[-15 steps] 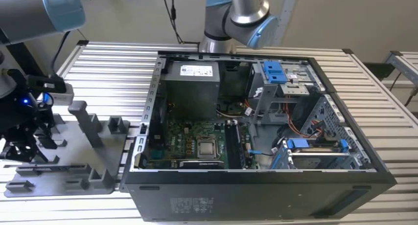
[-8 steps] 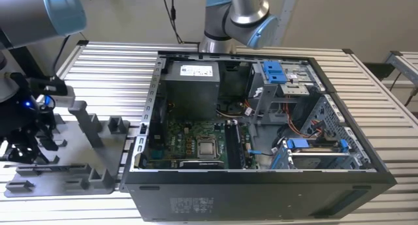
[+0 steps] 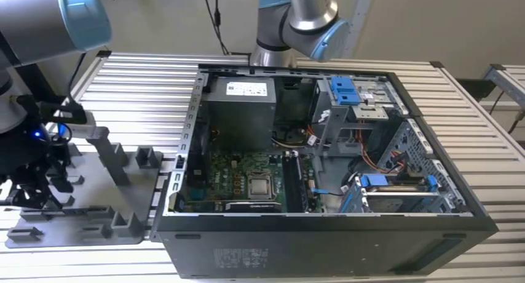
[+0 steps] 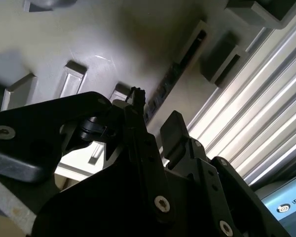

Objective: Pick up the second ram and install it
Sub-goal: 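Pick up the second ram and move it above second insertion slot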

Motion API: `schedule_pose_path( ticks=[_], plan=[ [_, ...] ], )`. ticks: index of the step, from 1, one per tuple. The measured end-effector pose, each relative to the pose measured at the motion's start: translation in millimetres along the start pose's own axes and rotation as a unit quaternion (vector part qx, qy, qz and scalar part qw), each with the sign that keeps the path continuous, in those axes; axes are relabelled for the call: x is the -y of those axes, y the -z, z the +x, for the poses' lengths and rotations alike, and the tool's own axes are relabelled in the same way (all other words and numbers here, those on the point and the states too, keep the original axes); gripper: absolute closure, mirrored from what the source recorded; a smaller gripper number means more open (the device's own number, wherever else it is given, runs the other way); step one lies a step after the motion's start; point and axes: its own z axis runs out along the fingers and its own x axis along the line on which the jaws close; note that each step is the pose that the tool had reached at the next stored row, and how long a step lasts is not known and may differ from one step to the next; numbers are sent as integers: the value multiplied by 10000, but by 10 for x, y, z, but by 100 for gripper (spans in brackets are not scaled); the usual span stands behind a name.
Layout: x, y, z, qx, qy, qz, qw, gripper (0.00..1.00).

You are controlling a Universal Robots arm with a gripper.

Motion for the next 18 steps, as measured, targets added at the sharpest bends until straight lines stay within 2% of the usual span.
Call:
schedule_pose_path(
  ticks=[2, 9, 14, 18],
  plan=[
    [0, -12, 0, -19, 38, -37, 10000, 58],
    [-11, -103, 50, -19, 146, -36, 9999, 58],
    [-56, -161, 54, -3, 262, 12, 9997, 58],
    [-66, -205, 52, 0, 417, 78, 9991, 58]
  ],
)
